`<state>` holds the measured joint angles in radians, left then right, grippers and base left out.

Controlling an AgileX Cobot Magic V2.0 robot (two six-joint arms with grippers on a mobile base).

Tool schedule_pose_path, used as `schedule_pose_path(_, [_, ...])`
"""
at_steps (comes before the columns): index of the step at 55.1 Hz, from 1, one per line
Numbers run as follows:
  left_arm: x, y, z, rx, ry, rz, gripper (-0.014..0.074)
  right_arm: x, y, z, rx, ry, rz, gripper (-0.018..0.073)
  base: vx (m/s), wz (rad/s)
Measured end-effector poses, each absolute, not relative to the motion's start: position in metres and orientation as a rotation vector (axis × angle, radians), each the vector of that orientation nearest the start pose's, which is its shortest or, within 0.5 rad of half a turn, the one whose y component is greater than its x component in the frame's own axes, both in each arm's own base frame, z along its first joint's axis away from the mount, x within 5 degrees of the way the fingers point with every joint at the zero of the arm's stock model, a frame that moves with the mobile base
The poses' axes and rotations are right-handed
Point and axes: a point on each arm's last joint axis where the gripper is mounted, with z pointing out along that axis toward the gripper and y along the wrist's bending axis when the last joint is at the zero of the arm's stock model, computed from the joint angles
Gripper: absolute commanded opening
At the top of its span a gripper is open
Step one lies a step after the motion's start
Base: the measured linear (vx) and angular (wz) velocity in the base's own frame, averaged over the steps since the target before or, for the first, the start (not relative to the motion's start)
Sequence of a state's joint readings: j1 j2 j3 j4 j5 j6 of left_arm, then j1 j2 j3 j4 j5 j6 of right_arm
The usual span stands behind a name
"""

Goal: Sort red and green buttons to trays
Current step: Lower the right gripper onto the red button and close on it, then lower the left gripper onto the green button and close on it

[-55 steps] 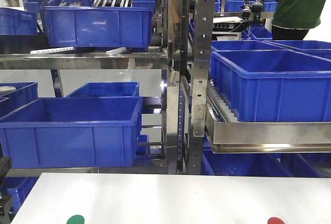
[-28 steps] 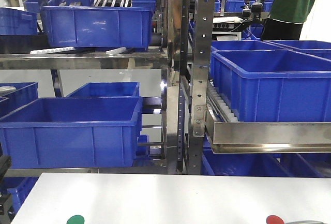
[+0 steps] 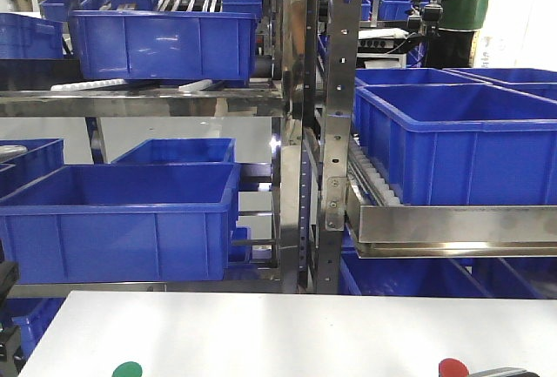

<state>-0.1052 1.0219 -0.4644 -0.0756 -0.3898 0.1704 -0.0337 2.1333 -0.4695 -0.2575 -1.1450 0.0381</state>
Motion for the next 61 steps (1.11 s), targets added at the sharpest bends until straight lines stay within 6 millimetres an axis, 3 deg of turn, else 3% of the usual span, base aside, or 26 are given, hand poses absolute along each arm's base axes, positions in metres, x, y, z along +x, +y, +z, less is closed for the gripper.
schedule_pose_path(13, [0.209, -0.019, 0.283, 0.148, 1.646, 0.020, 0.0524, 0.284, 0.011, 0.050, -0.188, 1.987, 0.164, 0.0032, 0.00, 0.00])
schedule_pose_path(37, [0.209, -0.019, 0.283, 0.148, 1.646, 0.020, 0.0524, 0.287, 0.011, 0.048, -0.185, 1.969, 0.164, 0.0380, 0.00, 0.00])
schedule_pose_path(61, [0.209, -0.019, 0.283, 0.148, 1.645, 0.020, 0.0524, 0.331, 0.009, 0.056, -0.107, 1.896, 0.201, 0.0386, 0.00, 0.00])
